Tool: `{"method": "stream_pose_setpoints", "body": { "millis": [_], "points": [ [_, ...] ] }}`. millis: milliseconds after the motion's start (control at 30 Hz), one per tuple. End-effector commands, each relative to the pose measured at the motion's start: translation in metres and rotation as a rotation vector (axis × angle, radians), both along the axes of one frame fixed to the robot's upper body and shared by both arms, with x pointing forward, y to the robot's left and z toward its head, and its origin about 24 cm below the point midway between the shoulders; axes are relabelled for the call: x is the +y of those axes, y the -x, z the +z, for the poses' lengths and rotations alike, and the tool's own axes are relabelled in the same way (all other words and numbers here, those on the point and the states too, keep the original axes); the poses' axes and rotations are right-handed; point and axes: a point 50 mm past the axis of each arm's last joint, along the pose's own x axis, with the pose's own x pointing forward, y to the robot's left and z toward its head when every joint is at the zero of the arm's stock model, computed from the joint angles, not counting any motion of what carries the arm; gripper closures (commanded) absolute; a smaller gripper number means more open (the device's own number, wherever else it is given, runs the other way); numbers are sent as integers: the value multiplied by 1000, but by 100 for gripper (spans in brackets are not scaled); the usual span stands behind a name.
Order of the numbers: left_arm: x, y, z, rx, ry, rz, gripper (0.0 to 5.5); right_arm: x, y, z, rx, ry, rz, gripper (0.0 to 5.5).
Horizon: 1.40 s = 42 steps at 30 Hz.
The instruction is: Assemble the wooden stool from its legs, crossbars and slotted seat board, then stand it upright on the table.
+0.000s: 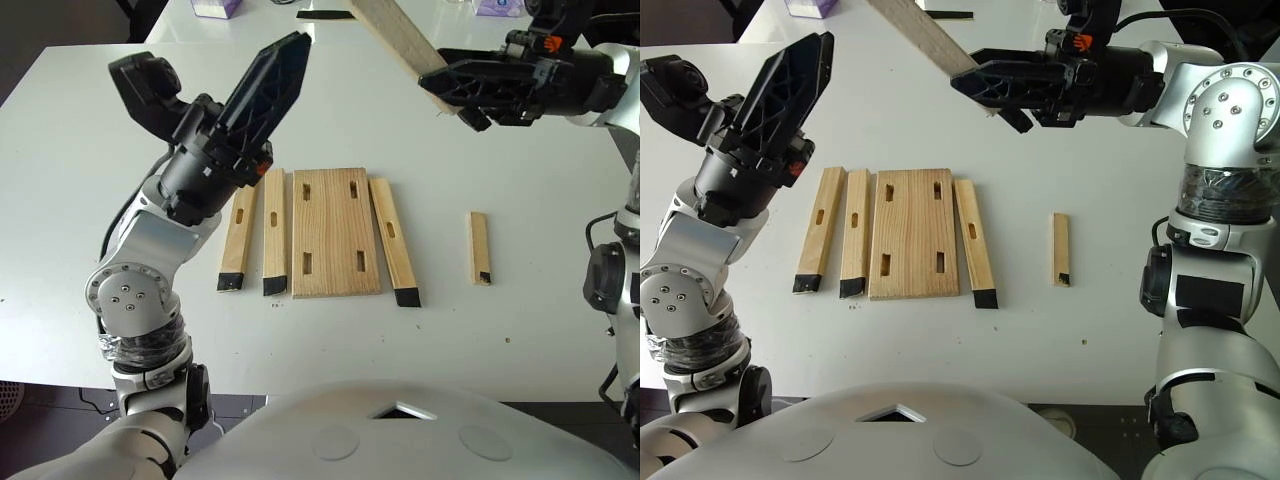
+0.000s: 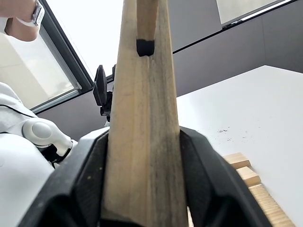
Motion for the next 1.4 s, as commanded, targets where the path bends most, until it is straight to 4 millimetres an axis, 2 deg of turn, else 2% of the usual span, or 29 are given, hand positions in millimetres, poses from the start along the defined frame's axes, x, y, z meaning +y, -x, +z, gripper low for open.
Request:
{"method": "stream_pose_setpoints", "body": {
  "millis": [33,367,733,1000,1167,1367,1400],
  "points": [
    [-1,0,2,-7,-42,-39,233,-2,4,4,-47,29,37,344],
    [-3,-3,5,-17,-70,-67,233,-4,12,-15,-56,100,110,344],
    [-6,-1,5,-45,-91,-89,233,-2,16,-26,-40,128,147,344],
    [-1,-1,6,-65,-79,-61,345,-6,14,-29,-31,129,113,344],
    [-3,0,4,-63,-74,-69,345,-3,15,-30,-25,113,124,344],
    [-2,-3,4,-48,-27,-40,345,2,18,-40,-35,114,94,344],
    [1,-4,4,-46,-20,-23,345,1,17,-41,-42,117,77,316]
  ]
}}
